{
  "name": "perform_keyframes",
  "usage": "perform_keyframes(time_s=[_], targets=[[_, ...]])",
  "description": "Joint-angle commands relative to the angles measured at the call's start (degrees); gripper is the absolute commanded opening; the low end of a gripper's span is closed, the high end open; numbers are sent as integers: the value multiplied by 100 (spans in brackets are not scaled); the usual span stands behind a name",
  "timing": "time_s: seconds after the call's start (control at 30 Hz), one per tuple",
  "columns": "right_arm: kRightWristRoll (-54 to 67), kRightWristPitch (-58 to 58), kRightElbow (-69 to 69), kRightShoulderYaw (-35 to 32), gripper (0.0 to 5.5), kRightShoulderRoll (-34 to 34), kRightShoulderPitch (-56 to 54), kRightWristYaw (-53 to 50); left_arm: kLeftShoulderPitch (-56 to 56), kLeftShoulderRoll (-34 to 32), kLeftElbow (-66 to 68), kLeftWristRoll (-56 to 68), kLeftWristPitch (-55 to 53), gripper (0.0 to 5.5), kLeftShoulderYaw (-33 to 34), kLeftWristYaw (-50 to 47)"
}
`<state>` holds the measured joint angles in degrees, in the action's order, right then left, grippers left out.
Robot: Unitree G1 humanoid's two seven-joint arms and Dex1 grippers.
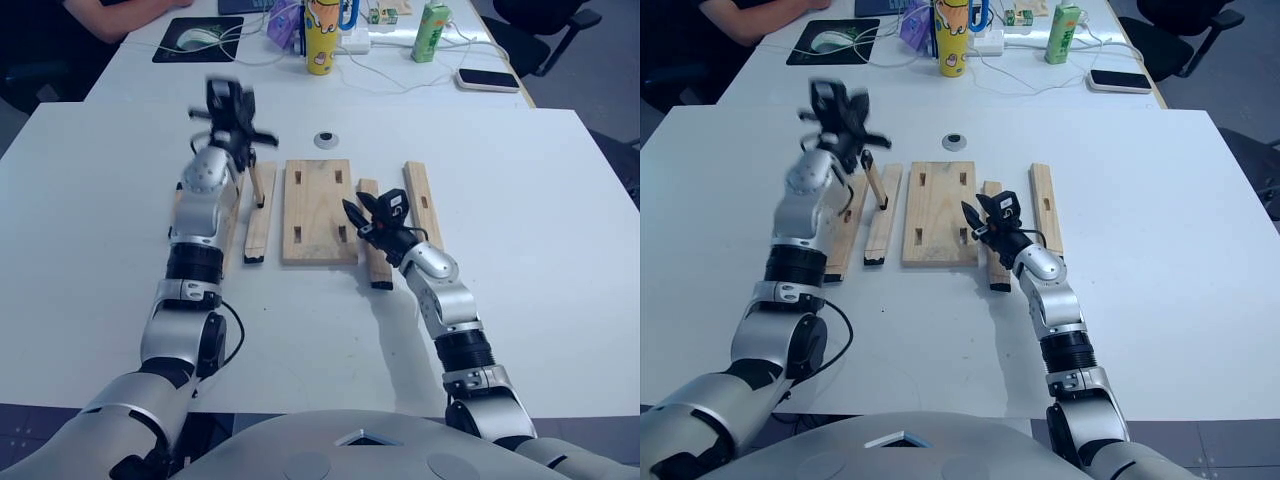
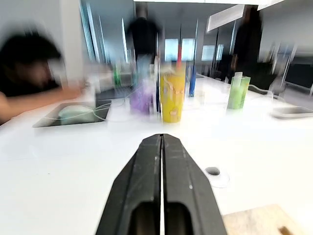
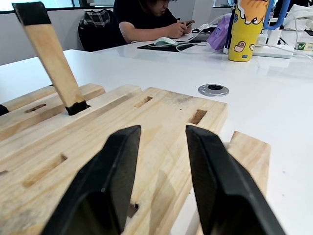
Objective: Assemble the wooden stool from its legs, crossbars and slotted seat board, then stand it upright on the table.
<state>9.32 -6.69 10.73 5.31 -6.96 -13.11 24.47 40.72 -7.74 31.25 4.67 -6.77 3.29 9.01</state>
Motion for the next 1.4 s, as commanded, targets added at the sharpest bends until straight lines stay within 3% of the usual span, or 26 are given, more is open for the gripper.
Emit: perform_keyframes(time_s=[0.03,0.7,1.17,1.23,1.4], targets=[[-91,-24,-7,50,170,23,-83,-36,-343,31,854,-183,-499,2,-132,-48],[-173,196,266,25,170,86,-126,-65,21,122,-833,524,873,2,557,-151],[-249,253,325,47,170,98,-141,-6,251,336,-1337,681,1265,2,318,155],[-250,246,309,49,170,98,-136,-7,239,290,-1068,621,1092,2,359,65],[-259,191,303,99,170,114,-144,20,-599,115,988,24,-717,2,-92,-10]])
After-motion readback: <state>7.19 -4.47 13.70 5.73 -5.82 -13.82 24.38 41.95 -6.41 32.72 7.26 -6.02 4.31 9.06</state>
